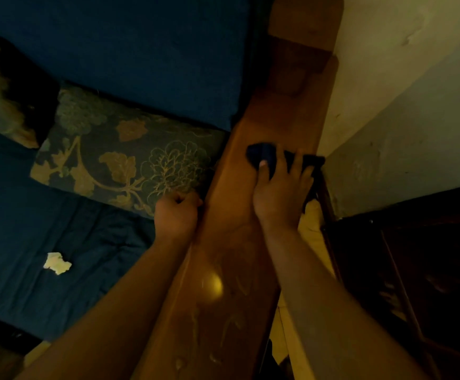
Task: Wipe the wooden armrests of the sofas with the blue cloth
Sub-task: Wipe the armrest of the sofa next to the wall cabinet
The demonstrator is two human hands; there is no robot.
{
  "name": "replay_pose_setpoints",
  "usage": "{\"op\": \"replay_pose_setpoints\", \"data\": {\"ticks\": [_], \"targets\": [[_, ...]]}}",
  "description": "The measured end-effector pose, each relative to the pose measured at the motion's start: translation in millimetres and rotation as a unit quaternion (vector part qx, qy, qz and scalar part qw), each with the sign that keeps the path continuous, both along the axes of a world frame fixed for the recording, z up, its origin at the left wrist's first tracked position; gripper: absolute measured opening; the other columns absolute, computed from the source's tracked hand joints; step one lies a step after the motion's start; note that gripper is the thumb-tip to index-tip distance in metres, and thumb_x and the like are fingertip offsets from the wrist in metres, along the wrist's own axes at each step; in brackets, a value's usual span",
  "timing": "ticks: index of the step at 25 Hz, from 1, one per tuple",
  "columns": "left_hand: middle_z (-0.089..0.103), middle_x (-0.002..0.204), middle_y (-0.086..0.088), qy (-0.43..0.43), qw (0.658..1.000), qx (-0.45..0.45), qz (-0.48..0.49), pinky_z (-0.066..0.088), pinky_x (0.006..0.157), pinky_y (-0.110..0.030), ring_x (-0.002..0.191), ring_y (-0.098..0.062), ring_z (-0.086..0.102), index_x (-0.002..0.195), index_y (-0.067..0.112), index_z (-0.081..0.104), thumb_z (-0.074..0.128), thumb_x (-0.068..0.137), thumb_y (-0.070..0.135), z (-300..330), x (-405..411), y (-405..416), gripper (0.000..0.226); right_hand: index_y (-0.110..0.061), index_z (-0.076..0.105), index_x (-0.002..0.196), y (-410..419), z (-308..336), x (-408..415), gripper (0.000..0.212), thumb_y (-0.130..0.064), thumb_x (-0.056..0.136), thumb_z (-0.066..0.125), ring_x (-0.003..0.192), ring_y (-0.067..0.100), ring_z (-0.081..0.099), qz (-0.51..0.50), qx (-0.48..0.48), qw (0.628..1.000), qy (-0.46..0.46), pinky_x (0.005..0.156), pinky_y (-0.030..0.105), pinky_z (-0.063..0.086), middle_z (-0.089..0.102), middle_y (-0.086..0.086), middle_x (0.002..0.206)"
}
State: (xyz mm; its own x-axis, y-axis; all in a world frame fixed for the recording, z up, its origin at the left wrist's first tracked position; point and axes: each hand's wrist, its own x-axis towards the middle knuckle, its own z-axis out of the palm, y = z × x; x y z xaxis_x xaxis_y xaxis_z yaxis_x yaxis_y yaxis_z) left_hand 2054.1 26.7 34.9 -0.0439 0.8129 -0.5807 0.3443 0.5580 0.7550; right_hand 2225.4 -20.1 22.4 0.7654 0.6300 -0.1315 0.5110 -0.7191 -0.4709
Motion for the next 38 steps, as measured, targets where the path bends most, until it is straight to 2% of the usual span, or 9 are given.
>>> {"op": "replay_pose_setpoints", "data": {"ticks": [7,12,14,18,23,25,28,31,38], "targets": [[0.064,0.051,0.005,0.028,0.998,-0.025,-0.046,0.055,0.065,-0.044,0.059,-0.017,0.064,0.056,0.020,0.067,0.066,0.083,0.016,7.6,-42.3,-21.9,0.027,-0.039,0.024,0.158,-104.5,14.5,-71.3,0.057,-0.058,0.104,0.025,0.156,0.038,-0.001,0.317,-0.054,0.947,-0.005,0.124,0.047,-0.010,0.003,0.000,0.171],[0.067,0.075,-0.025,-0.030,0.996,-0.068,-0.058,0.059,0.080,-0.054,0.073,-0.027,0.063,0.077,-0.005,0.070,0.065,0.083,0.009,2.3,-75.8,-40.1,0.016,-0.038,0.023,0.159,-16.4,18.5,-60.2,0.057,-0.058,0.105,0.026,0.155,0.040,-0.006,0.064,-0.092,0.993,0.028,0.124,0.057,-0.007,0.002,0.006,0.171],[0.068,0.075,-0.018,-0.060,0.992,-0.092,-0.059,0.060,0.075,-0.042,0.075,-0.026,0.065,0.078,-0.001,0.067,0.063,0.086,0.002,-2.8,-91.1,-45.5,0.009,-0.042,0.024,0.158,-24.4,11.8,-106.7,0.055,-0.057,0.105,0.027,0.155,0.042,-0.004,0.108,-0.086,0.990,0.003,0.124,0.059,-0.006,0.009,0.009,0.170],[0.065,0.084,-0.005,-0.076,0.984,-0.125,-0.101,0.060,0.081,-0.038,0.081,-0.022,0.066,0.079,0.014,0.061,0.057,0.091,0.002,-5.7,-120.6,-60.1,0.018,-0.047,0.030,0.154,-131.1,0.2,-154.3,0.054,-0.061,0.102,0.026,0.155,0.038,0.006,0.361,-0.041,0.931,-0.037,0.125,0.057,0.000,0.017,0.001,0.169],[0.067,0.090,-0.009,-0.108,0.985,-0.123,-0.057,0.057,0.086,-0.038,0.083,-0.022,0.066,0.084,0.011,0.058,0.049,0.099,0.007,-6.6,-121.3,-70.3,0.018,-0.041,0.035,0.151,-111.3,8.3,-32.6,0.052,-0.057,0.101,0.035,0.153,0.039,0.014,0.602,-0.064,0.796,-0.023,0.124,0.057,0.006,0.013,-0.003,0.168],[0.067,0.089,-0.008,-0.098,0.988,-0.105,-0.048,0.058,0.082,-0.035,0.082,-0.020,0.067,0.084,0.012,0.058,0.051,0.097,0.009,-6.9,-121.3,-74.2,0.015,-0.040,0.037,0.151,-97.5,9.6,-11.6,0.053,-0.055,0.101,0.037,0.154,0.039,0.010,0.507,-0.077,0.858,0.000,0.124,0.055,0.004,0.013,-0.001,0.169],[0.068,0.085,-0.006,-0.083,0.991,-0.098,-0.049,0.057,0.086,-0.038,0.083,-0.020,0.067,0.081,0.013,0.058,0.052,0.097,0.010,-5.1,-129.4,-84.6,0.017,-0.039,0.039,0.151,-116.4,3.2,-56.7,0.048,-0.050,0.105,0.041,0.155,0.038,0.006,0.177,-0.005,0.984,0.026,0.126,0.053,0.006,0.015,0.002,0.170],[0.070,0.083,-0.010,-0.078,0.990,-0.107,-0.039,0.059,0.082,-0.037,0.081,-0.022,0.069,0.078,0.009,0.058,0.053,0.095,0.008,-4.3,-137.5,-90.9,0.018,-0.033,0.038,0.155,-154.3,5.4,-146.4,0.051,-0.047,0.106,0.039,0.155,0.037,0.008,-0.049,0.024,0.998,0.045,0.124,0.054,0.016,0.011,0.001,0.171],[0.072,0.082,-0.018,-0.058,0.988,-0.134,-0.048,0.060,0.078,-0.042,0.076,-0.031,0.070,0.078,0.002,0.059,0.050,0.093,0.005,7.4,-153.8,-103.3,0.018,-0.042,0.031,0.156,-227.8,18.7,-297.0,0.054,-0.057,0.104,0.027,0.156,0.032,-0.001,0.124,-0.068,0.989,0.032,0.126,0.050,-0.005,0.006,-0.003,0.171]]}}
